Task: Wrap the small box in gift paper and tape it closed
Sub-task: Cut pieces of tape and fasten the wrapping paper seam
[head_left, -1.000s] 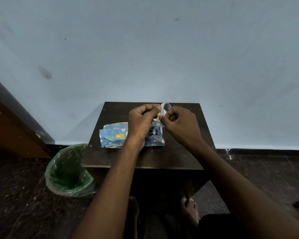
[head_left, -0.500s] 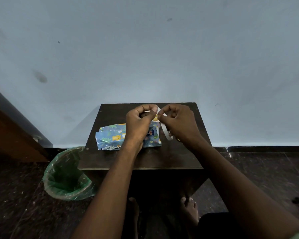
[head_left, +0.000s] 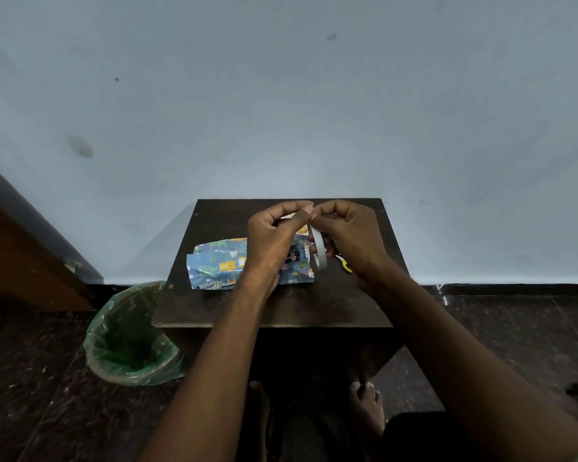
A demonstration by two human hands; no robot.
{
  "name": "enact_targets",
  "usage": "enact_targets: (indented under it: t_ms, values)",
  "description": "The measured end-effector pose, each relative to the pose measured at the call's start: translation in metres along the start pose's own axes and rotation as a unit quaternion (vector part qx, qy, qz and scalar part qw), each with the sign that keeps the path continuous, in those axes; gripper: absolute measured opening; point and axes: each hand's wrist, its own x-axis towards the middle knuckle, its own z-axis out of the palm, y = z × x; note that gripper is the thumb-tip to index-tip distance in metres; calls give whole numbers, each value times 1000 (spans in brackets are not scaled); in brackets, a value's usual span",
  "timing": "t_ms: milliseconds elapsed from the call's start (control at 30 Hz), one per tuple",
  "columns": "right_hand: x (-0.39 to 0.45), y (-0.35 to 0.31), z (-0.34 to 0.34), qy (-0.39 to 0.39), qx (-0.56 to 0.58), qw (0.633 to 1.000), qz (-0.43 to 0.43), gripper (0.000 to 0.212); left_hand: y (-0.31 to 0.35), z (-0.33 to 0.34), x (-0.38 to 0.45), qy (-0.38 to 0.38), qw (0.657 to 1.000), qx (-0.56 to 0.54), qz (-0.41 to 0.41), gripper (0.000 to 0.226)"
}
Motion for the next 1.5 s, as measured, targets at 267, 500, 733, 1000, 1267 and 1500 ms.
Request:
enact_targets:
  t_ms: [267, 500, 733, 1000, 1267, 1500]
  values:
    - [-1, -1, 0, -2, 3, 1000, -7, 10, -2, 3, 2, 17, 999, -39, -32, 22]
    - [2, 0, 0, -18, -42, 999, -16, 9, -3, 3, 3, 47, 998, -39, -16, 16]
    - [8, 4, -3, -10, -163, 986, -20, 12, -12, 3, 4, 56, 998, -8, 2, 8]
    - [8, 6, -10, 11, -206, 978, -31, 19, -7, 4, 3, -4, 1000, 5, 1, 21]
    - [8, 0, -17, -39, -137, 990, 19, 32, -8, 3, 4, -17, 998, 44, 36, 29]
    - [15, 10, -24, 92, -275, 957, 9, 12, -7, 1, 3, 3, 999, 38, 30, 27]
